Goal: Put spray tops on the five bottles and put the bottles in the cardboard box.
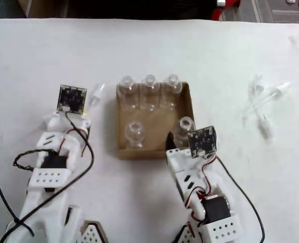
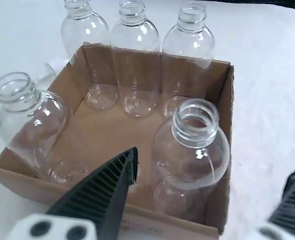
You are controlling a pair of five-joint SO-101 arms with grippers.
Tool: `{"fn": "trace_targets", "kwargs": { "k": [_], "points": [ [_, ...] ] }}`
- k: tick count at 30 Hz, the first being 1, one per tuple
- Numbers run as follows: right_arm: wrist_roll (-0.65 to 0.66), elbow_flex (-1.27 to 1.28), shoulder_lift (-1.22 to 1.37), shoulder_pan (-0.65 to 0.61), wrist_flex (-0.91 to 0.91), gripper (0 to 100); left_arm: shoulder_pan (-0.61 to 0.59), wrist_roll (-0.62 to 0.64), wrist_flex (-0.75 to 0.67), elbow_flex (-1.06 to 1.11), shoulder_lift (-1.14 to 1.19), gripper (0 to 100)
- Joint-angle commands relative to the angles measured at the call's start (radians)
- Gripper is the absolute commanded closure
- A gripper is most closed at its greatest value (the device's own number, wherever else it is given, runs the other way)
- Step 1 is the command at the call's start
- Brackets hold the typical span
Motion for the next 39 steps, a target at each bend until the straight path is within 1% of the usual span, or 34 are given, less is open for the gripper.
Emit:
{"fn": "trace_targets", "kwargs": {
  "k": [1,4,9,11,12,15,18,22,27,35,37,39],
  "points": [
    [0.003,0.015,0.001,-0.005,0.018,49.7,0.001,-0.014,-0.031,-0.009,0.007,98],
    [0.003,0.014,0.001,-0.005,0.048,41.7,0.001,-0.014,-0.031,-0.009,0.007,98],
    [0.002,0.000,0.001,-0.005,0.053,41.1,0.001,-0.014,-0.031,-0.009,0.007,98],
    [0.000,-0.035,0.001,-0.007,0.104,41.1,0.001,-0.014,-0.031,-0.009,0.007,98],
    [-0.012,-0.063,0.001,-0.007,0.139,41.1,0.001,-0.014,-0.031,-0.009,0.007,98],
    [-0.103,-0.164,0.001,-0.004,0.243,41.0,0.001,-0.014,-0.032,-0.009,0.007,98],
    [-0.157,-0.221,0.001,0.058,0.286,41.0,0.001,-0.014,-0.032,-0.009,0.007,98],
    [-0.203,-0.226,-0.001,0.174,0.257,41.1,0.001,-0.014,-0.032,-0.011,0.007,98],
    [-0.284,-0.229,-0.001,0.269,0.243,41.1,0.001,-0.014,-0.032,-0.009,0.007,98],
    [-0.296,-0.229,-0.001,0.352,0.242,41.3,-0.001,-0.014,-0.032,-0.009,0.007,98],
    [-0.296,-0.227,-0.001,0.358,0.240,43.7,-0.002,-0.014,-0.032,-0.009,0.007,98],
    [-0.296,-0.222,-0.001,0.358,0.216,49.4,-0.004,-0.014,-0.032,-0.009,0.007,98]
  ]
}}
